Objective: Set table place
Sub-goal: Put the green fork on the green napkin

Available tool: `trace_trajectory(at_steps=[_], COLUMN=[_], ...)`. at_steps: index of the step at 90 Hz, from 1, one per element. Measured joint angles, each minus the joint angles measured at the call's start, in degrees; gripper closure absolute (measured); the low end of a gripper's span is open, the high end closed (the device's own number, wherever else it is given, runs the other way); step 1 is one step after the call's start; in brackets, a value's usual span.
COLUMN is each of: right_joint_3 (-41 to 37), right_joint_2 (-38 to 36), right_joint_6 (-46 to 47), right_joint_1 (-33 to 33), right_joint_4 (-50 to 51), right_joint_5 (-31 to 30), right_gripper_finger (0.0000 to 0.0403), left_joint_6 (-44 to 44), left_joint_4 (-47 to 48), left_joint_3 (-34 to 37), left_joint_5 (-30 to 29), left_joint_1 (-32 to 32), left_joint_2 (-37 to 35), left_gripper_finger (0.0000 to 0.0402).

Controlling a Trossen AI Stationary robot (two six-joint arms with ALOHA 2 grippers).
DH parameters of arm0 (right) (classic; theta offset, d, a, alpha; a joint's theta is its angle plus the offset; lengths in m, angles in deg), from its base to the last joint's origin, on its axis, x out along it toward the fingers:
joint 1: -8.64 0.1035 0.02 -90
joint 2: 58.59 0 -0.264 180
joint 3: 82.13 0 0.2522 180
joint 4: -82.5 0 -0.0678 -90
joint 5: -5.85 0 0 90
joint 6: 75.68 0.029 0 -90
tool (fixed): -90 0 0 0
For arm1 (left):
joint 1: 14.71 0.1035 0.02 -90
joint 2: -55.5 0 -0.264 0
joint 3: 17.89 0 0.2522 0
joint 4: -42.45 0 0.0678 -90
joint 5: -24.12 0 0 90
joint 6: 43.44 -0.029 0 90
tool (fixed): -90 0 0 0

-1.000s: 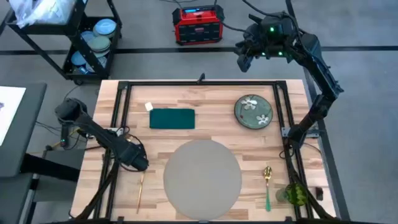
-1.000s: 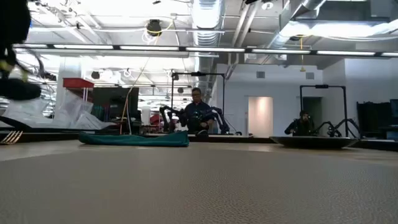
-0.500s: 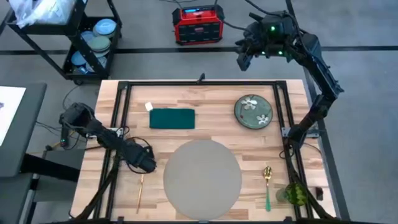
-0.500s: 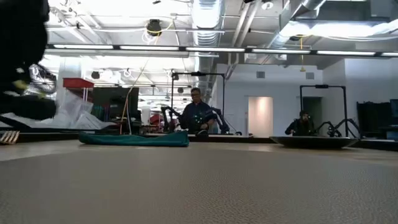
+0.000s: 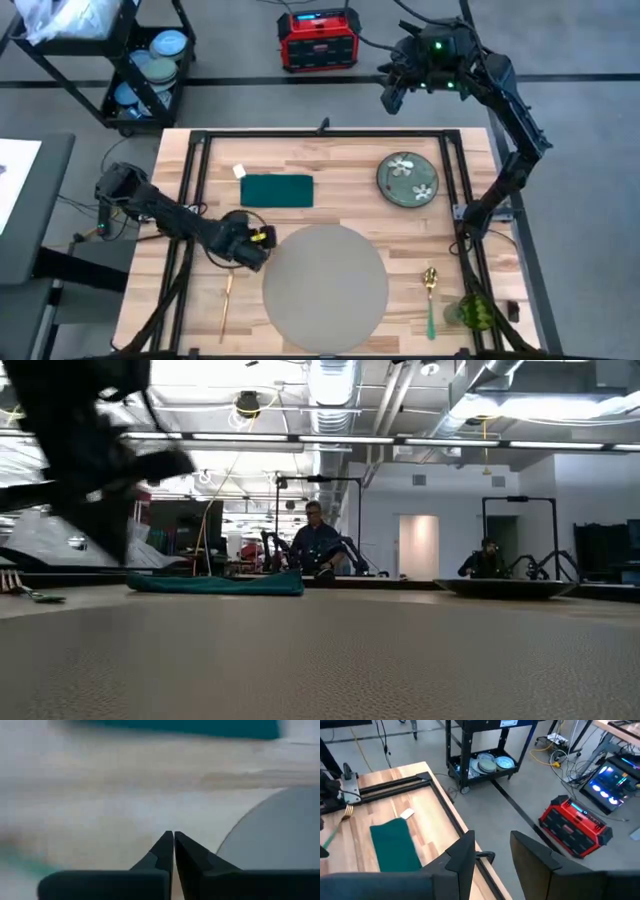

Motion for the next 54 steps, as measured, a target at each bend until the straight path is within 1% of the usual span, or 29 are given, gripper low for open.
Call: trace_trajectory(at_steps=[5, 9, 21, 24, 27, 32, 37, 47, 54], right_joint_3=[0.0, 0.0, 0.0, 0.0, 0.0, 0.0, 0.0, 0.0, 0.0], right_joint_2=[0.0, 0.0, 0.0, 0.0, 0.0, 0.0, 0.0, 0.0, 0.0], right_joint_6=[-1.0, -2.0, -3.6, -3.6, -3.6, -3.6, -3.6, -3.4, -1.8], right_joint_1=[0.0, 0.0, -0.8, -0.9, -0.9, -0.9, -0.9, -0.8, -0.9], right_joint_4=[0.5, 1.0, 1.8, 2.0, 2.3, 3.2, 4.0, 6.8, 7.9], right_joint_5=[0.0, 0.0, 0.0, 0.0, -0.1, -0.1, 0.0, 0.0, 0.0], right_gripper_finger=[0.0290, 0.0290, 0.0290, 0.0290, 0.0290, 0.0290, 0.0290, 0.0290, 0.0290], left_joint_6=[-12.6, -24.5, -66.1, -74.6, -80.9, -88.3, -93.4, -94.9, -95.1], left_joint_4=[1.2, 3.4, 8.6, 9.0, 9.2, 7.9, 7.1, 3.3, 1.5], left_joint_3=[-2.1, -3.5, -6.5, -6.6, -6.5, -5.5, -3.8, 1.8, 5.9], left_joint_5=[-0.7, 0.0, 7.3, 8.7, 10.3, 13.7, 17.9, 24.7, 25.8], left_joint_1=[2.1, 3.5, 7.4, 8.1, 8.7, 9.6, 10.6, 12.3, 12.6], left_joint_2=[0.0, 0.0, 0.0, -0.2, -0.6, -1.8, -3.9, -11.3, -18.8], left_gripper_finger=[0.0401, 0.0401, 0.0401, 0.0401, 0.0401, 0.0401, 0.0401, 0.0401, 0.0402])
